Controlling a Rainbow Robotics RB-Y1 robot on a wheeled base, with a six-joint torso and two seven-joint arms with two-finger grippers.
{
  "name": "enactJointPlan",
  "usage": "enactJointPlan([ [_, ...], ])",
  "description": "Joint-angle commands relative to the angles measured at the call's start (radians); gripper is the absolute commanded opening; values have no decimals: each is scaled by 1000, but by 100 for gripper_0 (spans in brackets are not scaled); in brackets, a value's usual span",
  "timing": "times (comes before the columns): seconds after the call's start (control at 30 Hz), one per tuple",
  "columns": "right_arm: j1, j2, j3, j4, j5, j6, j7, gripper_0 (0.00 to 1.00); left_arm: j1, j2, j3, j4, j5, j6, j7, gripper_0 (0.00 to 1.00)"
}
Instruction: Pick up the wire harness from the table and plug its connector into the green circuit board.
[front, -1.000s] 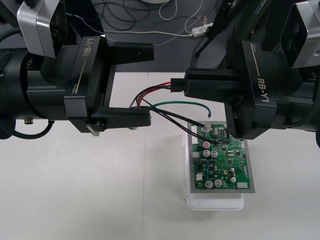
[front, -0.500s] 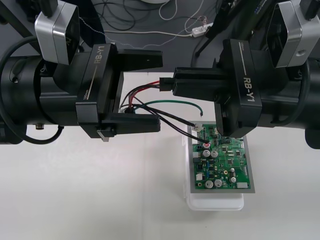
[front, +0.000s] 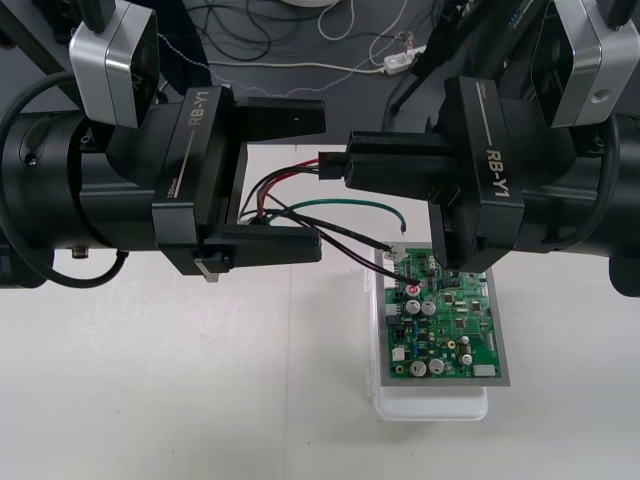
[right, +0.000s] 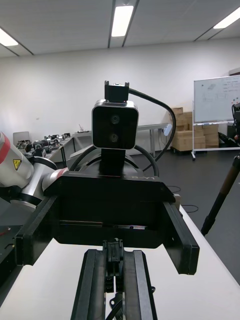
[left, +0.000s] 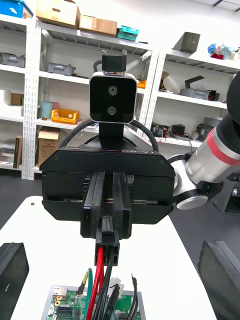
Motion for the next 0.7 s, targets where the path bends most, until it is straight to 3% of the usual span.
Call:
enactJointPlan([
  [0.03,-35,9,15,-33,4,14,-33,0,-13,-25,-14,-15,-3,52,-84,100],
  [0.7,-33,6,15,-33,4,12,-36,0,-37,-28,-43,-13,-23,84,-82,100],
])
